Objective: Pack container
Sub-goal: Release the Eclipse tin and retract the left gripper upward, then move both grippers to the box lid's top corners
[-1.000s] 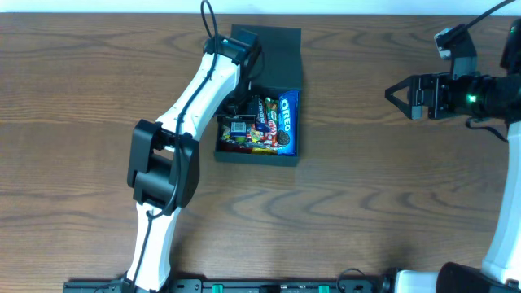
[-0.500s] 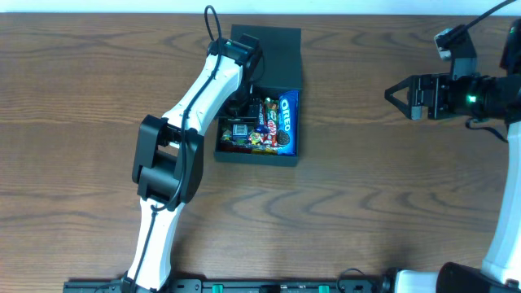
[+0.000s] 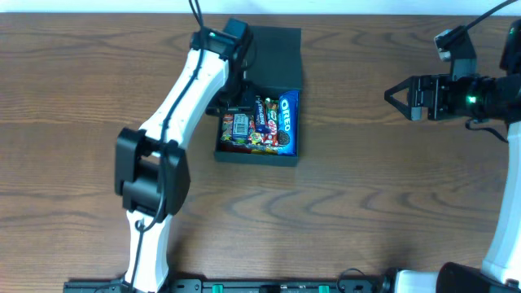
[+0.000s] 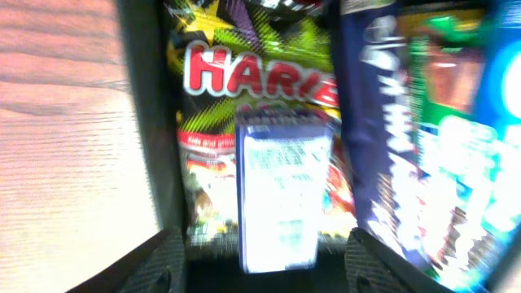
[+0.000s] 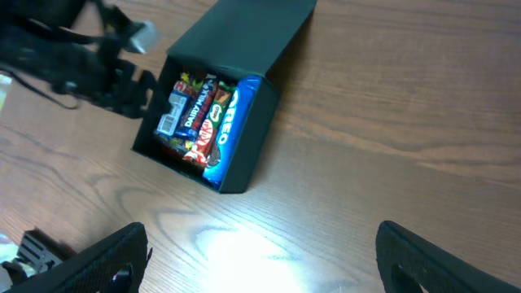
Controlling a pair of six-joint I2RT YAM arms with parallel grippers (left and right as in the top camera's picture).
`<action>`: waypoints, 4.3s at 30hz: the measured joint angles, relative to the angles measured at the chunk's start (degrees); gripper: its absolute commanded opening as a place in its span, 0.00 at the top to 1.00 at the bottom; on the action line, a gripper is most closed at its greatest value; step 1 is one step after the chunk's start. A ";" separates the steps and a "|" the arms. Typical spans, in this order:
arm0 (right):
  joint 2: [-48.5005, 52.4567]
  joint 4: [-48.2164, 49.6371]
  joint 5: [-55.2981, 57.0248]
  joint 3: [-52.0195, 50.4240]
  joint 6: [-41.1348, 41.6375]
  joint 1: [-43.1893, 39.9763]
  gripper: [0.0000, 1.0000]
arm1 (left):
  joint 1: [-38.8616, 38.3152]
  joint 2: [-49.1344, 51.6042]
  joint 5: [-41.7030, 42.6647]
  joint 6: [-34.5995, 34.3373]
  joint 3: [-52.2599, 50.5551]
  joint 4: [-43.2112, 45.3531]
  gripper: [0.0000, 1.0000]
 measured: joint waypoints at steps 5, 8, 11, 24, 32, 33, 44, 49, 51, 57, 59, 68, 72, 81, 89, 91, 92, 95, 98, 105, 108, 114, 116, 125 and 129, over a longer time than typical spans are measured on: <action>0.00 -0.15 0.00 0.00 0.07 0.00 0.13 | 0.00 -4.79 0.07 1.20 0.00 1.51 0.71; 0.00 -0.28 0.00 0.00 0.15 0.00 0.15 | 0.00 -5.92 0.85 1.86 0.00 2.58 0.92; 0.00 -0.63 0.00 0.00 0.17 0.00 0.16 | -0.17 -5.66 3.69 2.58 0.00 3.58 0.94; 0.00 -2.40 0.00 0.00 0.17 0.00 0.17 | -5.51 -1.14 10.69 8.50 0.00 6.25 0.94; 0.00 -2.82 0.00 0.00 0.17 0.00 0.17 | -5.53 0.00 9.46 8.09 -1.77 5.20 0.94; 0.00 -2.80 0.00 0.00 0.17 0.00 0.17 | -5.53 0.00 9.20 8.04 -2.34 5.29 0.94; 0.00 -2.67 0.00 0.00 0.17 0.00 0.16 | -5.53 0.00 7.89 7.89 -7.63 7.67 0.94; 0.00 -2.64 0.00 0.00 0.17 0.00 0.16 | -5.55 0.00 7.06 7.89 -8.15 8.44 0.94; 0.00 -2.67 0.00 0.00 0.17 0.00 0.16 | -5.55 0.00 7.08 7.87 -8.57 8.52 0.94; 0.00 -2.67 0.00 0.00 0.17 0.00 0.16 | -5.55 0.00 7.13 7.41 -8.66 8.52 0.94; 0.00 -2.64 0.00 0.00 0.17 0.00 0.18 | -5.55 -0.11 7.10 7.17 -8.63 8.55 0.94; 0.00 1.57 -0.02 0.00 0.15 0.00 0.32 | -2.34 -7.15 4.61 4.13 -6.88 14.27 0.94; 0.11 5.18 0.04 0.00 0.70 0.02 0.89 | 3.48 -11.67 4.04 1.81 -5.09 17.64 0.94; 11.52 16.20 -4.24 0.07 7.17 2.93 0.98 | 14.62 -4.98 8.66 -1.42 -4.57 23.93 0.94; 31.74 30.62 -11.65 0.04 16.94 7.17 0.98 | 18.21 4.98 18.27 -6.03 -4.66 32.11 0.95; 35.76 33.88 -13.53 0.07 20.04 7.76 0.99 | 18.75 6.54 20.11 -7.82 -4.48 33.64 0.95; 37.35 35.26 -14.21 0.07 21.51 7.96 0.98 | 18.93 7.21 20.87 -8.44 -4.13 33.73 0.94; 43.06 40.04 -16.44 0.04 26.91 8.72 0.99 | 19.32 11.67 24.04 -10.12 0.37 32.76 0.94; 46.77 43.39 -17.51 0.02 31.12 9.46 0.98 | 19.32 16.28 25.59 -10.91 6.36 30.21 0.94; 50.07 51.36 -18.53 0.00 39.17 12.46 0.98 | 19.28 24.11 29.44 -13.44 17.46 27.15 0.95; 51.01 52.94 -18.73 0.00 41.35 13.53 0.98 | 19.26 25.22 31.06 -14.47 18.08 26.27 0.94; 53.24 54.55 -18.67 0.00 44.39 14.84 0.98 | 18.88 26.69 31.54 -14.67 18.08 25.42 0.95; 53.94 55.76 -18.71 0.00 45.51 14.95 0.98 | 18.71 26.69 31.54 -14.67 18.08 25.03 0.94; 54.99 65.02 -20.11 0.00 48.65 16.55 0.98 | 17.75 26.88 31.58 -14.64 18.08 25.66 0.94; 55.04 69.13 -22.43 0.00 49.62 17.11 0.98 | 17.84 26.88 33.48 -14.38 18.08 28.17 0.94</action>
